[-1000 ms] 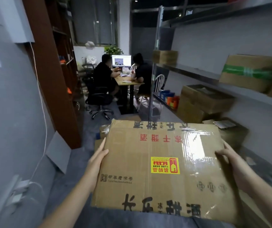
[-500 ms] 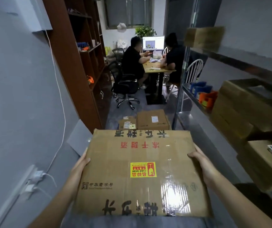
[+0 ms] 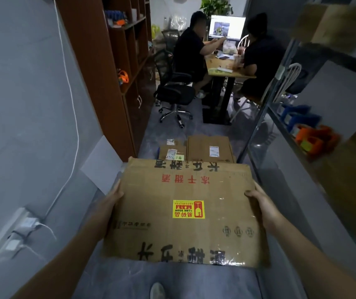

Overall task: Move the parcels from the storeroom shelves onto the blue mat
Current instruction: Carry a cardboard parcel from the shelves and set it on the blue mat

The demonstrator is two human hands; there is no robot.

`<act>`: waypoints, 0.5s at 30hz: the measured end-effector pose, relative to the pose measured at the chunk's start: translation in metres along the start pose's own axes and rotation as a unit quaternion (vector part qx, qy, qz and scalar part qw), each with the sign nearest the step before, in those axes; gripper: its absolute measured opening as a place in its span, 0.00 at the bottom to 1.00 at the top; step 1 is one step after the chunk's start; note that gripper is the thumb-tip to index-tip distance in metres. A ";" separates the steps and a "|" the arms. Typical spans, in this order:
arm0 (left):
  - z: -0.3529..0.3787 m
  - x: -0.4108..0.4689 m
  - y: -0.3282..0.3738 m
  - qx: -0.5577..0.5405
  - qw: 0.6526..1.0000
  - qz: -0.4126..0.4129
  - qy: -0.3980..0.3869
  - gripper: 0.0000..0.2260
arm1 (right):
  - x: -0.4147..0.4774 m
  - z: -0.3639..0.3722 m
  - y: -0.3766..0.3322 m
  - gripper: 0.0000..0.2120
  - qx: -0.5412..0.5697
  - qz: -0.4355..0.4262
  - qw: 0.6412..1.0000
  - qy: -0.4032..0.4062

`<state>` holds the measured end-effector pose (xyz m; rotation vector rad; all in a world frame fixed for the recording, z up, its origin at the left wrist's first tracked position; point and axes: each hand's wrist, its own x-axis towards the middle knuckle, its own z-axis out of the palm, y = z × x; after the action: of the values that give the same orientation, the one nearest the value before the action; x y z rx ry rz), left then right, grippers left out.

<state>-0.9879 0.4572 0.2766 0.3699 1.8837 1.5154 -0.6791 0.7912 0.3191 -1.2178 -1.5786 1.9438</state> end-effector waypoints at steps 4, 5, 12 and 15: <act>-0.002 0.066 0.018 -0.007 0.998 0.011 -0.056 0.22 | 0.056 0.020 -0.017 0.23 -0.005 0.004 1.000 0.014; -0.002 0.082 0.023 -0.013 0.999 0.006 -0.051 0.21 | 0.069 0.025 -0.019 0.23 -0.002 0.007 1.000 0.017; -0.008 0.184 0.055 0.017 0.998 0.001 -0.067 0.19 | 0.140 0.052 -0.032 0.22 0.021 0.027 0.999 0.040; -0.011 0.234 0.071 0.042 0.996 -0.030 -0.070 0.21 | 0.175 0.063 -0.030 0.20 0.044 0.035 0.997 0.042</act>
<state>-1.1790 0.6095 0.2675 0.4418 1.8356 1.3391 -0.8355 0.8891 0.2785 -1.3181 -1.4105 1.9557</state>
